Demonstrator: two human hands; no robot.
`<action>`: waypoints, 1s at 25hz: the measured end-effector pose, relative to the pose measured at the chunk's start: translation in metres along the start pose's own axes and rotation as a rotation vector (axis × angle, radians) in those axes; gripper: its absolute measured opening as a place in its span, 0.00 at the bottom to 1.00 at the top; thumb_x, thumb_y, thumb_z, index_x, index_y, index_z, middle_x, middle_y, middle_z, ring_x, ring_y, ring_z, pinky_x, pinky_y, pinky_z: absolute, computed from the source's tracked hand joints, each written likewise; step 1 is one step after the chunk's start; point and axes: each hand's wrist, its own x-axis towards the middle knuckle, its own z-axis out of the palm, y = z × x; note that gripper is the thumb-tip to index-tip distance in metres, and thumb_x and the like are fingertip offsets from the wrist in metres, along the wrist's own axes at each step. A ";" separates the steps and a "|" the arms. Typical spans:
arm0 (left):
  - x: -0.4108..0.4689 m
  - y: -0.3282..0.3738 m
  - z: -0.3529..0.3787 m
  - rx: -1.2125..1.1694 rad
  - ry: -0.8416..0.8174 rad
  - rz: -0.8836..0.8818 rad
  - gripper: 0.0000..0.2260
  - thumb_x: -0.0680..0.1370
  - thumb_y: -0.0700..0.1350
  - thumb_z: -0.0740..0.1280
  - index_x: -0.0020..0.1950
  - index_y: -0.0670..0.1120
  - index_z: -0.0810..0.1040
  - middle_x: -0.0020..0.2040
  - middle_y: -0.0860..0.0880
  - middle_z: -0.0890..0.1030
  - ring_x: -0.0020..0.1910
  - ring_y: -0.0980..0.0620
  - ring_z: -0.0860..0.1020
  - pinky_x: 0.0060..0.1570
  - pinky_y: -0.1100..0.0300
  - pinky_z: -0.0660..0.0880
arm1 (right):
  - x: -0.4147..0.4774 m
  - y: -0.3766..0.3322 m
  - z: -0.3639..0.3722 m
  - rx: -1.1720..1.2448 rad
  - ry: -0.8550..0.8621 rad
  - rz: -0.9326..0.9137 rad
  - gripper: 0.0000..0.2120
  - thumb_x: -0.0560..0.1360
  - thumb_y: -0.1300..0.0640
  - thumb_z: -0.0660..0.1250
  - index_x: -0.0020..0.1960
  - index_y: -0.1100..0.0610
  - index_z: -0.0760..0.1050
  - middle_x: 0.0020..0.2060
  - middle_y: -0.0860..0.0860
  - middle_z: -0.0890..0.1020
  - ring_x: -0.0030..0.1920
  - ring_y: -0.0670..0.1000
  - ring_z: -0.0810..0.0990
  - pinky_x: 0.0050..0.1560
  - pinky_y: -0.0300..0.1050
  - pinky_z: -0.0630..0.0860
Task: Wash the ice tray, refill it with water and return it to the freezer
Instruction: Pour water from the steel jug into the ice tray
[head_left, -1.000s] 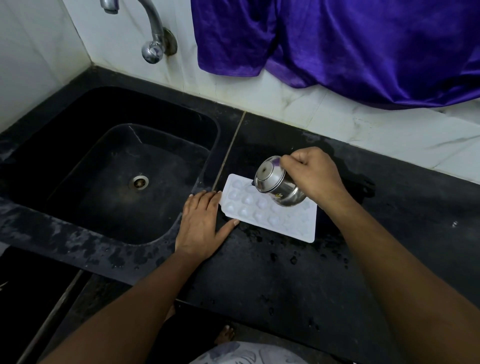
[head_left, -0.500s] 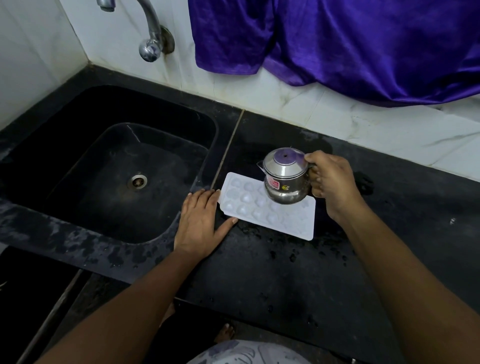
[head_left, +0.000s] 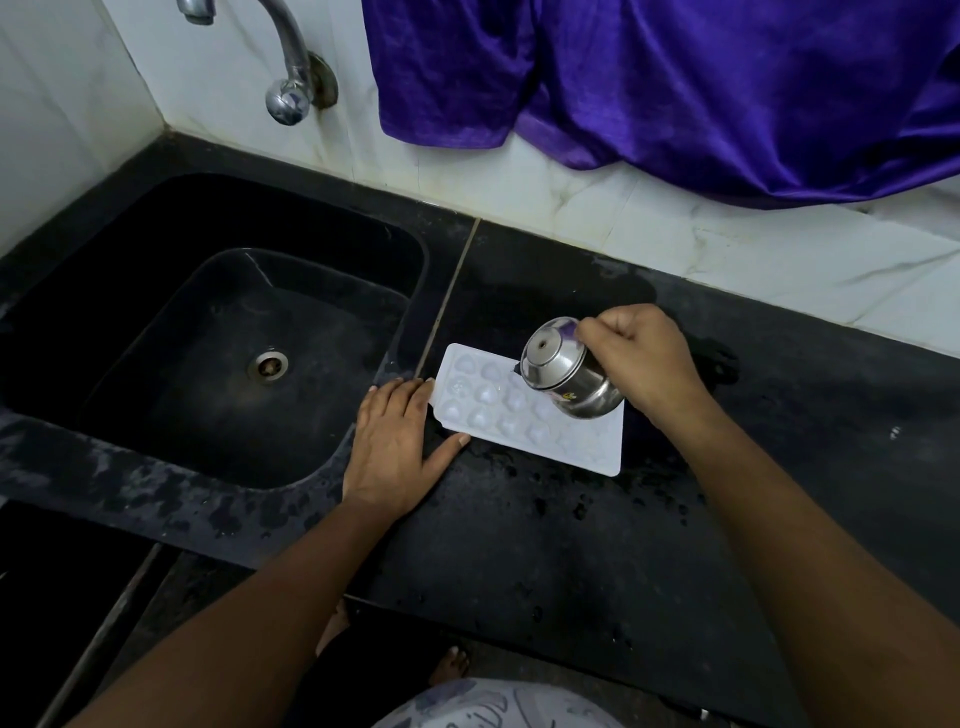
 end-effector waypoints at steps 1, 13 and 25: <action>0.000 0.000 0.000 -0.002 0.001 -0.001 0.35 0.81 0.68 0.63 0.78 0.45 0.70 0.75 0.45 0.75 0.78 0.44 0.68 0.82 0.41 0.58 | 0.000 -0.002 0.000 -0.029 -0.003 -0.001 0.19 0.74 0.49 0.66 0.28 0.56 0.68 0.21 0.46 0.67 0.25 0.47 0.66 0.33 0.47 0.67; 0.000 -0.001 0.001 -0.002 0.011 -0.003 0.35 0.81 0.69 0.62 0.78 0.45 0.70 0.75 0.45 0.75 0.77 0.44 0.68 0.82 0.41 0.58 | 0.004 -0.013 -0.006 -0.166 0.011 -0.009 0.22 0.76 0.50 0.67 0.27 0.56 0.66 0.23 0.48 0.68 0.26 0.49 0.68 0.34 0.47 0.67; 0.000 0.000 0.000 -0.010 -0.010 -0.006 0.37 0.81 0.70 0.60 0.79 0.45 0.70 0.76 0.45 0.74 0.78 0.44 0.67 0.82 0.42 0.56 | -0.010 0.008 -0.018 0.427 0.059 0.201 0.17 0.78 0.59 0.66 0.32 0.56 0.68 0.23 0.46 0.63 0.24 0.44 0.60 0.25 0.35 0.60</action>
